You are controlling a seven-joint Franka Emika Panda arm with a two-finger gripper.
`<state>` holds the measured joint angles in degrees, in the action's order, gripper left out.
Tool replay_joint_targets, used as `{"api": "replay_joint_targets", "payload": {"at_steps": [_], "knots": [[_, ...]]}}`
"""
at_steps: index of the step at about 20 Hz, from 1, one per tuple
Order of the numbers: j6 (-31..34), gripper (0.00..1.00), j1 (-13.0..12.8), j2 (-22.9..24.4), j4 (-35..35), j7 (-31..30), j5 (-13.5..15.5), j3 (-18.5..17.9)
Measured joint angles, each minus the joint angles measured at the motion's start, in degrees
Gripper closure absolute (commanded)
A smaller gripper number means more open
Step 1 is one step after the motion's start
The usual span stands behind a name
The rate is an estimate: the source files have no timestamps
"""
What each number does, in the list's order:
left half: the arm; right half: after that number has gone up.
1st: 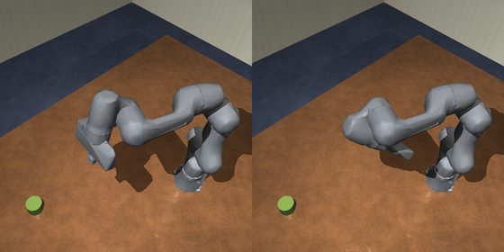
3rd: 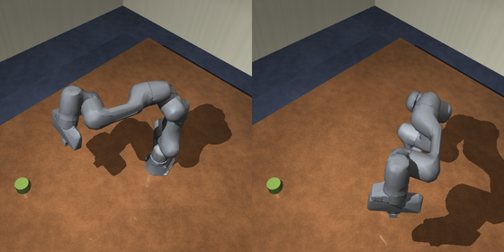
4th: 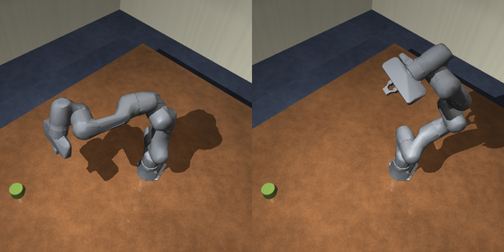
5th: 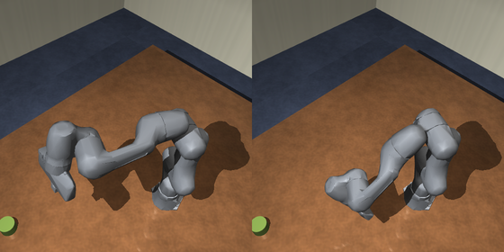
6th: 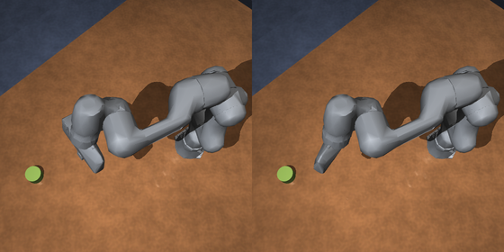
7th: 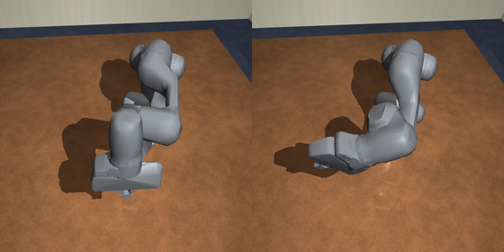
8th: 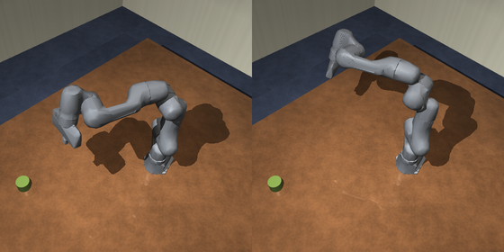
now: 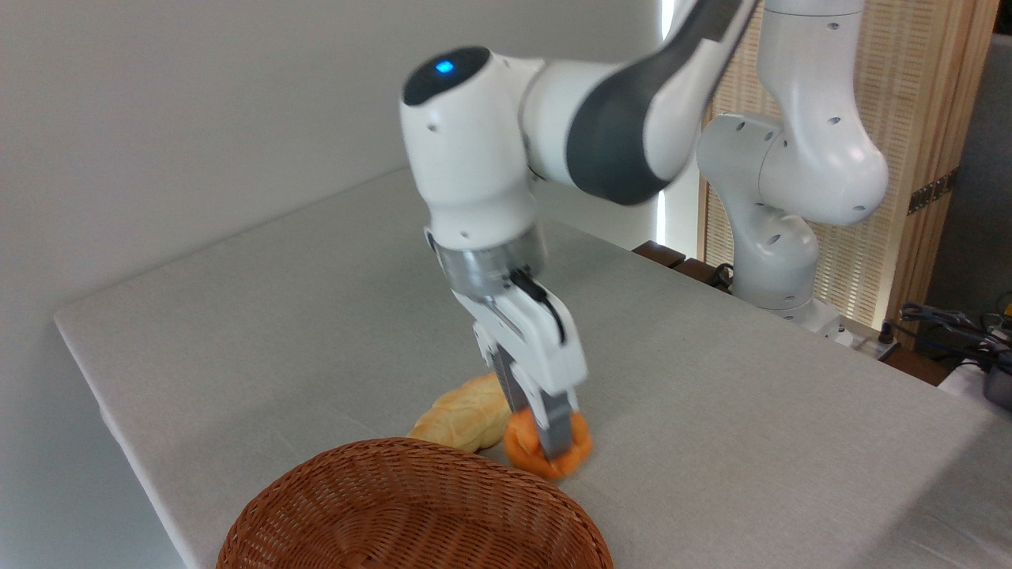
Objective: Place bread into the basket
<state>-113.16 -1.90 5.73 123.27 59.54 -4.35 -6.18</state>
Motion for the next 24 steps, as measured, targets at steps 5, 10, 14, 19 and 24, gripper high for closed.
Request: {"api": "replay_joint_targets", "payload": {"at_steps": [5, 10, 14, 19, 24], "knots": [[3.1, 0.59, -0.1, 0.7, -4.1, -0.8, 4.5, 2.8], [2.4, 0.58, 0.0, 0.4, -8.6, -8.8, 5.8, 2.8], [-4.8, 0.41, 0.1, -1.9, -11.1, -15.0, 5.8, 2.4], [-13.6, 0.00, 0.3, -6.9, -12.5, -18.3, 5.8, 2.1], [-15.8, 0.00, 0.3, -8.8, -13.1, -18.4, 6.2, 2.1]]}}
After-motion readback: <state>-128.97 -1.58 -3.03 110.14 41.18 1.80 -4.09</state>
